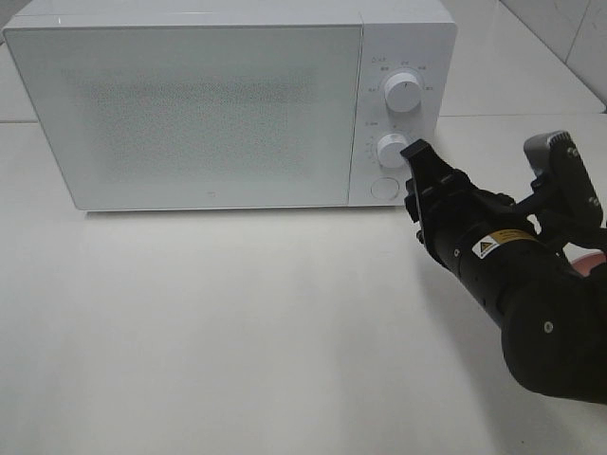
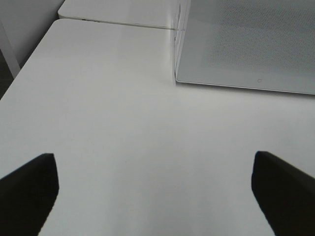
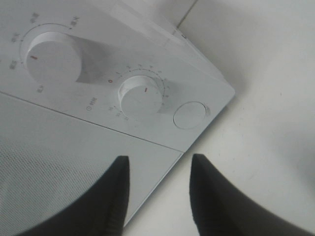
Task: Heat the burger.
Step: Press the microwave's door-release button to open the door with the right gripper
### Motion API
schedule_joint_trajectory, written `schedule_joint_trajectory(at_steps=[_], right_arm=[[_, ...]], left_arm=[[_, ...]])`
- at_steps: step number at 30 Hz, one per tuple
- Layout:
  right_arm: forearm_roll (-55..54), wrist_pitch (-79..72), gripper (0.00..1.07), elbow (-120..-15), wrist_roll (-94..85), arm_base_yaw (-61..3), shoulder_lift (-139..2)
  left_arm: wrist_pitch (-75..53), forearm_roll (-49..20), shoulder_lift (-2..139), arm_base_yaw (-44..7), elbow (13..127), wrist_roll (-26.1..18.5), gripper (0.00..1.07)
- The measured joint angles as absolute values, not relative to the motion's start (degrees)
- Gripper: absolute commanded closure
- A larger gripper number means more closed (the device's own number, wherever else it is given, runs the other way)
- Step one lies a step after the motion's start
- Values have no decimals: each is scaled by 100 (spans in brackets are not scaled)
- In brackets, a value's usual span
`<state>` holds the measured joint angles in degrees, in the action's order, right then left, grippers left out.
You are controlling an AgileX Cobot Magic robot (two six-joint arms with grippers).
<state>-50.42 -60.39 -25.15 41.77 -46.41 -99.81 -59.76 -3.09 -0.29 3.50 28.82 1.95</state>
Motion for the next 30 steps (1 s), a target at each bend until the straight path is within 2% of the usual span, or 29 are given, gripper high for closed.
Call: schedule_joint_trajectory(at_steps=[2, 4, 7, 10, 15, 25, 30], right_arm=[[-5042, -5964, 78, -2515, 4492, -4641, -9981], [-5042, -5638, 84, -2515, 5615, -4641, -9981], [-5042, -5558, 85, -2515, 5873, -4641, -9981], [-5042, -5329, 91, -2515, 6641, -4641, -9981], [-5036, -5277, 107, -2515, 7093, -4641, -9981], [-5036, -5254, 107, -2515, 7168, -4635, -9981], [-4985, -5117, 107, -2515, 7179, -4406, -9981]], left_arm=[[-5976, -309, -29, 350, 2882, 195, 7], [-5976, -309, -29, 350, 2882, 195, 7], [-5976, -309, -29, 350, 2882, 195, 7], [-5976, -309, -29, 350, 2882, 195, 7], [-5976, -309, -29, 350, 2882, 195, 7], [-5976, -309, -29, 350, 2882, 195, 7], [-5976, -309, -29, 350, 2882, 195, 7]])
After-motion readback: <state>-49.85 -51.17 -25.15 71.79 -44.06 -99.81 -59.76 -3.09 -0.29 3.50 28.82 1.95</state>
